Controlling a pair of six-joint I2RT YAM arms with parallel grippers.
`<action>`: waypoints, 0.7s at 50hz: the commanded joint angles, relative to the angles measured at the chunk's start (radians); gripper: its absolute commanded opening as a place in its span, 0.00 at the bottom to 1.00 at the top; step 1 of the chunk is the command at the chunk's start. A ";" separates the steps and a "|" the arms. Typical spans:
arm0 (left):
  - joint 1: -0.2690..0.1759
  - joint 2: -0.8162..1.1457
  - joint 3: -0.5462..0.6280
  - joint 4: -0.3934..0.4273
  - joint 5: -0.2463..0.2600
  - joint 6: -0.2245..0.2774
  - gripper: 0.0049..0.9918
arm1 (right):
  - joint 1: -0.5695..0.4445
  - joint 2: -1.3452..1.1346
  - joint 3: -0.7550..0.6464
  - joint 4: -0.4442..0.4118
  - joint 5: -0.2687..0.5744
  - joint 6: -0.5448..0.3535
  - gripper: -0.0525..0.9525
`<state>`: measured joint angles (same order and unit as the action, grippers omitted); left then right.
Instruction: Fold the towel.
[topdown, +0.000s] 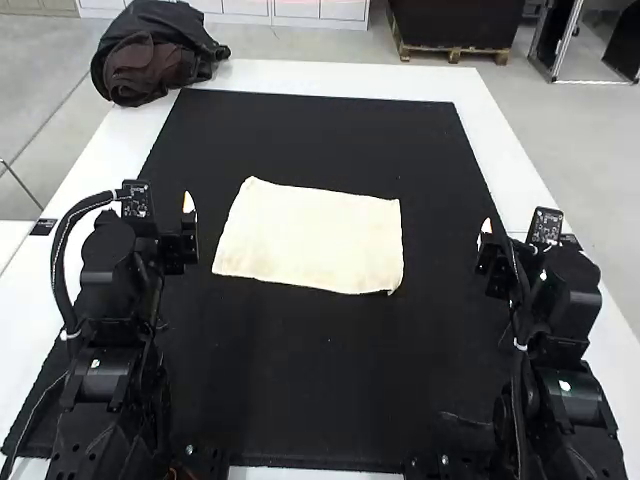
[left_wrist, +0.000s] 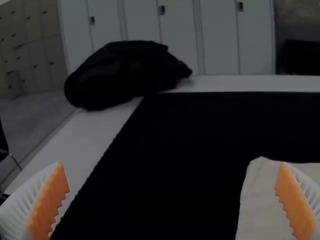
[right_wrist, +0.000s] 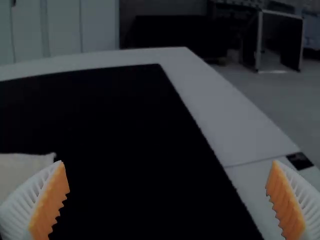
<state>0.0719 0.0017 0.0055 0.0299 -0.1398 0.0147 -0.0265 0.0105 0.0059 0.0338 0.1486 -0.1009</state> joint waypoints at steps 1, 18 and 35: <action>-0.004 -0.005 -0.006 0.005 -0.012 0.008 0.98 | 0.000 -0.007 -0.006 0.006 -0.003 0.004 0.96; -0.003 -0.005 -0.004 0.005 -0.012 0.008 0.98 | 0.002 -0.006 -0.006 0.005 -0.044 0.004 0.96; -0.004 -0.005 -0.004 0.005 -0.006 0.008 0.98 | -0.001 -0.007 -0.006 -0.035 -0.175 -0.008 0.96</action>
<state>0.0719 0.0017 0.0055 0.0265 -0.1394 0.0147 -0.0261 0.0101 0.0059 0.0017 0.0143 -0.1013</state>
